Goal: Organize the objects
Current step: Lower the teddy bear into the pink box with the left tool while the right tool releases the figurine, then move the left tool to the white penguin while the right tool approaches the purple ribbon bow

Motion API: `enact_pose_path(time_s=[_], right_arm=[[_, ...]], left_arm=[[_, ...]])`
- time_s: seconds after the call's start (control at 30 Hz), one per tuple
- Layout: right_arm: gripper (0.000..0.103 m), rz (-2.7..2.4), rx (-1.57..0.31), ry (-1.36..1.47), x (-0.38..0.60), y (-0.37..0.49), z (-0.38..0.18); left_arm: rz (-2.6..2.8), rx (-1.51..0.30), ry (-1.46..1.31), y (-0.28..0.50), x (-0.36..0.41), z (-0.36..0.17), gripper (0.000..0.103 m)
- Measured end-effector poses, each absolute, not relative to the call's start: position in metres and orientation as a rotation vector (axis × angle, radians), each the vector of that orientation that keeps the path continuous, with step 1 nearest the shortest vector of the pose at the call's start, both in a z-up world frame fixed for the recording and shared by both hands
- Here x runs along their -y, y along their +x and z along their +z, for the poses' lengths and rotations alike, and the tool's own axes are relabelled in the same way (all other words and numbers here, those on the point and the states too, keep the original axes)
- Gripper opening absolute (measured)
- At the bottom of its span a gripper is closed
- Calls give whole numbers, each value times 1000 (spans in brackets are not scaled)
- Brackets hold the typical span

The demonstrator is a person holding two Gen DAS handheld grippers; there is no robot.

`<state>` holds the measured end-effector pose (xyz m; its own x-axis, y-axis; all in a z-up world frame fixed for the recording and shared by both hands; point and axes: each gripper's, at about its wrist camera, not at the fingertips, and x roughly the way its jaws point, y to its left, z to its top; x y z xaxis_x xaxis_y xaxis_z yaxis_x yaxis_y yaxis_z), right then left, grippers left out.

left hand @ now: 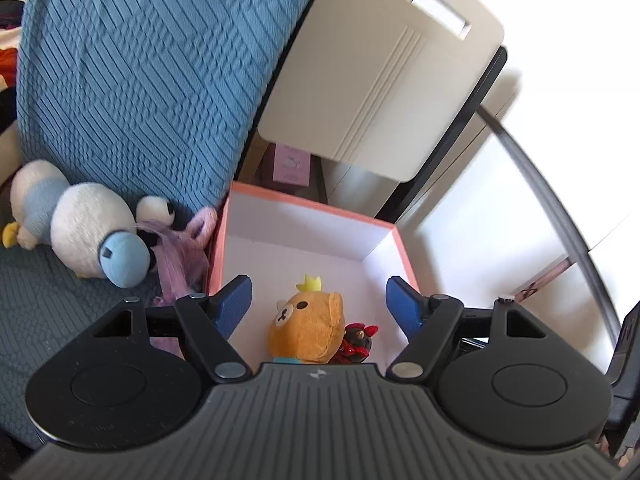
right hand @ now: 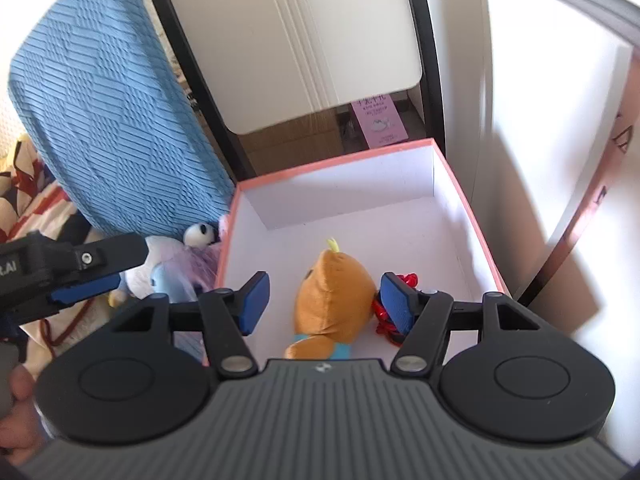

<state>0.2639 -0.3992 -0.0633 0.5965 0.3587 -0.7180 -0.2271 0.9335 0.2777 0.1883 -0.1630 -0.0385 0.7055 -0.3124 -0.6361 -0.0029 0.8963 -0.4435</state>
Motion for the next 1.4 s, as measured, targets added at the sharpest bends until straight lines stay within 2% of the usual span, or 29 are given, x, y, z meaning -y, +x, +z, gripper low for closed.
enact_pose_path(time_s=[0.57, 1.4], right_arm=[[64, 315, -815, 122, 351, 191, -14], [64, 366, -840, 59, 254, 136, -37]], left_arm=[[-236, -660, -461, 126, 102, -1, 78], [-163, -613, -459, 65, 10, -27, 78]])
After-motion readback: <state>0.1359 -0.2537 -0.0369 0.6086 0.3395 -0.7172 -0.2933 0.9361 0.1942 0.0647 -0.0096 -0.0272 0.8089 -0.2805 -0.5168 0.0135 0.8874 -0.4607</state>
